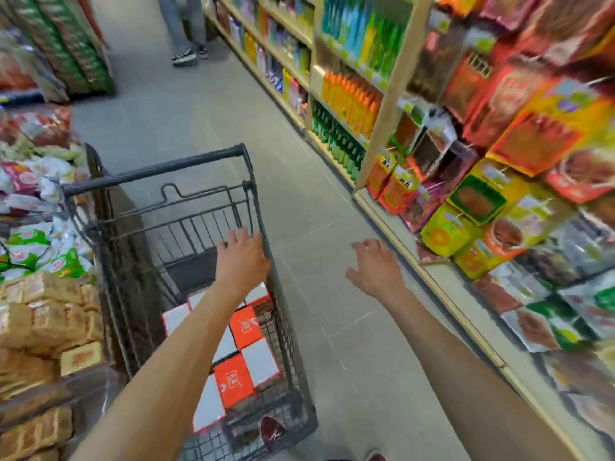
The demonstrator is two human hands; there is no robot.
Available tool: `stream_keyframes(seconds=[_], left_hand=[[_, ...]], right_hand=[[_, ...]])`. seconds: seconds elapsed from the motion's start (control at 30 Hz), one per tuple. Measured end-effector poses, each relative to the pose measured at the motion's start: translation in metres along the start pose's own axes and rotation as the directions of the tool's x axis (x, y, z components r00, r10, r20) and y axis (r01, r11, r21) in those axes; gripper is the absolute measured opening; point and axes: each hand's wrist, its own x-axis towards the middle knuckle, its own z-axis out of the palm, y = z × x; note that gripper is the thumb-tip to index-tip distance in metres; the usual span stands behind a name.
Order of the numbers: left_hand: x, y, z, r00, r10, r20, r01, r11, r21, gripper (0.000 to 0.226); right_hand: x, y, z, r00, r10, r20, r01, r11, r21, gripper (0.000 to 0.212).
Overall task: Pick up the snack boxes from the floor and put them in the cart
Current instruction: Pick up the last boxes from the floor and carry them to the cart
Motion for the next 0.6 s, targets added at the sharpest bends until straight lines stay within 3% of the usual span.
stream_keyframes(seconds=[0.33,0.6], left_hand=[[0.003,0.215,-0.046,0.960,0.267,-0.083,-0.264,0.964,0.043,0.057],[-0.036,0.408,-0.069,0.833,0.528,-0.165,-0.526,0.848,0.057,0.048]], right_hand=[[-0.091,0.194,-0.053,0.954,0.265,-0.141,-0.266,0.964,0.008,0.057],[-0.196,0.351,-0.076,0.883,0.425,-0.197,-0.419,0.905,0.075,0.061]])
